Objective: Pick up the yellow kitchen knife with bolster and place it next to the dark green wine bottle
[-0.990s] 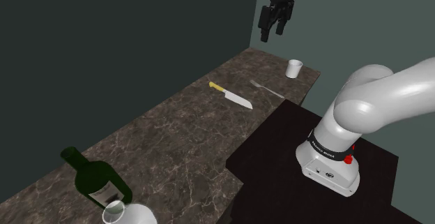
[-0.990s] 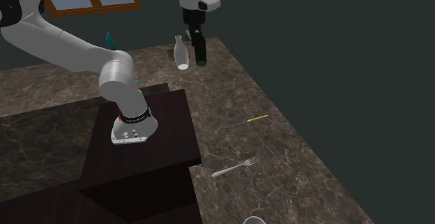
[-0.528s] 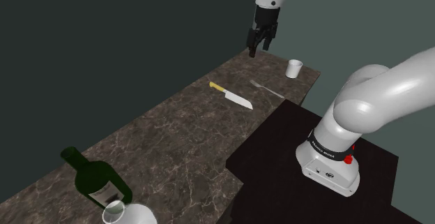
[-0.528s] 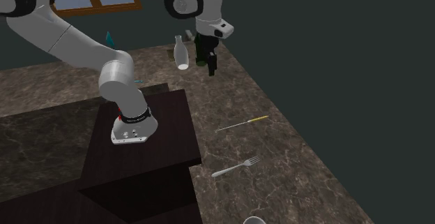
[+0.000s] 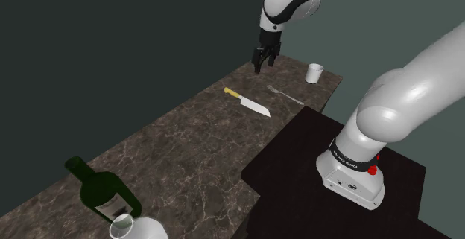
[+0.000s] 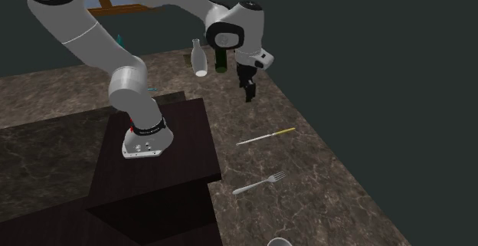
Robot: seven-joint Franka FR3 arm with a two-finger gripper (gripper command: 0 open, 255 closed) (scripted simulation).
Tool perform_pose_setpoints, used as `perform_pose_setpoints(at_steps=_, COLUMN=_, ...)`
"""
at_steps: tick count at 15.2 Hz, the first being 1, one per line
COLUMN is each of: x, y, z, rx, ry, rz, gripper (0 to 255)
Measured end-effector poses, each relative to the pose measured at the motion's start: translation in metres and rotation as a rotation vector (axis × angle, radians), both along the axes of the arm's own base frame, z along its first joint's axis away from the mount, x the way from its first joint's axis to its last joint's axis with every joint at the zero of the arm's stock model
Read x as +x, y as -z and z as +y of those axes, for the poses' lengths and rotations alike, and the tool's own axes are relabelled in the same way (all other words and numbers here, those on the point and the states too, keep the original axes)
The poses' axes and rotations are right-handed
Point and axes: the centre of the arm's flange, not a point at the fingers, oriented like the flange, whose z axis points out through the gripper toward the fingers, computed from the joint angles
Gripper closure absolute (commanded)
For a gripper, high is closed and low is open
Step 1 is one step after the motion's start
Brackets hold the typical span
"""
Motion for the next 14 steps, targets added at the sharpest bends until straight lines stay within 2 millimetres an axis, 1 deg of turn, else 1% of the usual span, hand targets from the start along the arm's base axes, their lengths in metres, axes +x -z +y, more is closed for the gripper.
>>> perform_pose_setpoints(at_steps=2, x=0.013, y=0.021, z=-0.001, rx=0.005, ry=-0.003, rz=-0.002, gripper=0)
perform_pose_setpoints(at_steps=9, x=0.061, y=0.099, z=-0.023, rx=0.023, ry=-0.012, rz=-0.009, gripper=0)
perform_pose_setpoints(at_steps=10, x=0.067, y=0.109, z=-0.023, rx=0.026, ry=-0.014, rz=-0.01, gripper=0)
perform_pose_setpoints(at_steps=13, x=0.086, y=0.145, z=-0.034, rx=0.032, ry=-0.018, rz=-0.012, gripper=0)
perform_pose_setpoints(at_steps=14, x=0.094, y=0.155, z=-0.034, rx=0.034, ry=-0.019, rz=-0.013, gripper=0)
